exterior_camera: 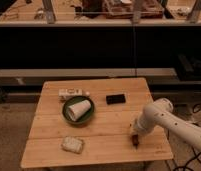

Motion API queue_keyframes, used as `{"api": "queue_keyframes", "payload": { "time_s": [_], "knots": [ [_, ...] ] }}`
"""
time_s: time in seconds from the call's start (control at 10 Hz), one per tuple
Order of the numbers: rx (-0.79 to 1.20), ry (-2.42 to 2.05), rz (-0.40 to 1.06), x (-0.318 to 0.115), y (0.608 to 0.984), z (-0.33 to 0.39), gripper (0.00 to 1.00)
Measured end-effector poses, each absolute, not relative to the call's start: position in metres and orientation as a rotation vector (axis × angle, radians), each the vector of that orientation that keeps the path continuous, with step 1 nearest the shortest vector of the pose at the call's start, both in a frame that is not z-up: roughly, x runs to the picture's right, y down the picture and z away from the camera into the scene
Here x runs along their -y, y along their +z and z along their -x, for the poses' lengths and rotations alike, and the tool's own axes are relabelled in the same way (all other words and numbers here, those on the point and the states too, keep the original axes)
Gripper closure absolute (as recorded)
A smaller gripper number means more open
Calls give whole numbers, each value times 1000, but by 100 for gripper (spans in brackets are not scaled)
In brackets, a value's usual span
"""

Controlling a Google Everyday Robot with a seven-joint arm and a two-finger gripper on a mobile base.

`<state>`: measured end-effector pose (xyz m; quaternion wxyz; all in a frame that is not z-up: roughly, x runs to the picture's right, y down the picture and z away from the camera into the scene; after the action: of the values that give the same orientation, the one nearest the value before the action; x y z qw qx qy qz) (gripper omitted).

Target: Drag the pepper across the table

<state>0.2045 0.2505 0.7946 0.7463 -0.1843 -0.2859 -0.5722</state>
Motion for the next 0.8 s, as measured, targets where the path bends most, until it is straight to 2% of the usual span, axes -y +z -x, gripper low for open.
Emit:
{"api": "queue_keyframes", "payload": {
  "time_s": [0.8],
  "knots": [
    [564, -1154, 373, -270, 779, -254, 100]
  ]
}}
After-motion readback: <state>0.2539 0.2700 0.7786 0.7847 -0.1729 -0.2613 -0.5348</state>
